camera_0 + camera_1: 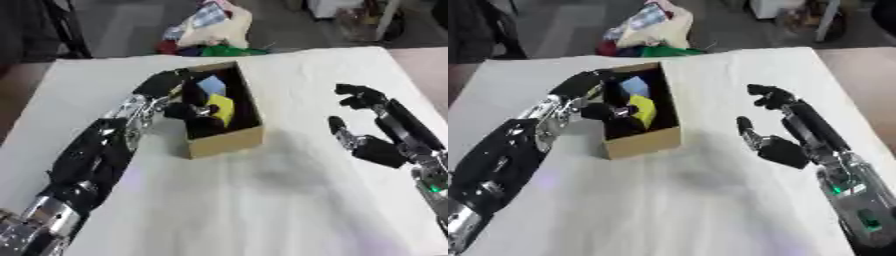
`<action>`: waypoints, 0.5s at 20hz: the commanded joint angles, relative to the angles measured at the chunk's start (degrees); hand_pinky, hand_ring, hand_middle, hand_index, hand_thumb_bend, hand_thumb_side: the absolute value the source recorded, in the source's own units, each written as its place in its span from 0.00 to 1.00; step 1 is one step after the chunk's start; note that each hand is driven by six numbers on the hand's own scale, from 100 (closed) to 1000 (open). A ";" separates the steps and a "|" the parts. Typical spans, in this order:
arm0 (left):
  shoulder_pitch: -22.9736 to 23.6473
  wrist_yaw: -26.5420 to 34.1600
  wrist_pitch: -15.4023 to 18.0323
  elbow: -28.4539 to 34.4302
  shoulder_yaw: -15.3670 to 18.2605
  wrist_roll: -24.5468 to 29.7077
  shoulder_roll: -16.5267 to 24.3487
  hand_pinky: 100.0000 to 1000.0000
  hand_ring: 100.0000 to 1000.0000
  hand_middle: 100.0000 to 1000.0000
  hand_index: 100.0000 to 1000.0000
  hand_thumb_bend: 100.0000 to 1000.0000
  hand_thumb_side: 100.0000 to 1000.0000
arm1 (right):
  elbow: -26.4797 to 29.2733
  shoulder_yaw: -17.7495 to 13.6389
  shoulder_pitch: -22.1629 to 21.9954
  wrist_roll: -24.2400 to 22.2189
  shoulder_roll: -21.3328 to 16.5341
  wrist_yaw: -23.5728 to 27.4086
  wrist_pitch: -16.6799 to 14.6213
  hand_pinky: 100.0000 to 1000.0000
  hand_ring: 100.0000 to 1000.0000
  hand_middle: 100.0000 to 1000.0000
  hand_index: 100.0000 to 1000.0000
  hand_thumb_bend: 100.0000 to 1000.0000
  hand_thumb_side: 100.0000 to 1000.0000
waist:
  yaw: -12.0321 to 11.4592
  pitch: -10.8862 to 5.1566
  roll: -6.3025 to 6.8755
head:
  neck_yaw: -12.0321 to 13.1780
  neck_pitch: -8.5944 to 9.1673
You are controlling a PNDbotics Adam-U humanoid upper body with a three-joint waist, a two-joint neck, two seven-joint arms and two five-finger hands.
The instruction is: Pick up objects on the table and place them in the box.
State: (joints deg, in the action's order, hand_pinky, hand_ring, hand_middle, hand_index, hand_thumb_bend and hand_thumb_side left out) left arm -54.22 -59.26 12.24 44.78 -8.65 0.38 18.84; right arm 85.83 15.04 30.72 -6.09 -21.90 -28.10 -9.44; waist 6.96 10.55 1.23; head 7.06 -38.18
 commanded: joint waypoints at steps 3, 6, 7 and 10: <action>3.65 4.86 4.65 8.77 0.23 -4.25 6.17 0.81 0.80 0.73 0.92 0.51 0.84 | 0.81 -1.32 0.51 1.29 -0.51 0.05 0.22 0.80 0.79 0.85 0.96 0.07 0.67 | -1.36 -1.26 -0.40 | -0.65 0.35; 8.02 7.71 7.50 13.41 1.01 -7.08 8.06 0.80 0.79 0.71 0.92 0.48 0.84 | 1.46 -1.78 0.39 2.16 -0.35 0.15 0.44 0.79 0.79 0.85 0.96 0.07 0.67 | -2.46 -1.02 -0.59 | -0.96 0.21; 9.53 8.65 8.44 14.94 1.29 -8.02 8.48 0.79 0.79 0.70 0.91 0.47 0.84 | 1.75 -1.91 0.38 2.44 -0.28 0.24 0.52 0.79 0.79 0.85 0.96 0.07 0.67 | -2.79 -0.89 -0.68 | -1.09 0.18; 14.35 11.64 11.42 19.79 2.30 -11.00 9.06 0.79 0.78 0.69 0.91 0.45 0.84 | 2.68 -2.36 0.25 3.30 -0.11 0.58 0.88 0.79 0.79 0.85 0.96 0.07 0.66 | -3.64 -0.43 -1.00 | -1.47 0.22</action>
State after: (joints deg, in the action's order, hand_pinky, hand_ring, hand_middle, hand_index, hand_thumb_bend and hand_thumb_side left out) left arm -39.25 -48.93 22.44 61.79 -7.30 -9.46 25.97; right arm 86.93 13.48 30.23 -3.38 -21.47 -28.01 -8.67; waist 3.27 10.94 0.22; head 5.83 -38.18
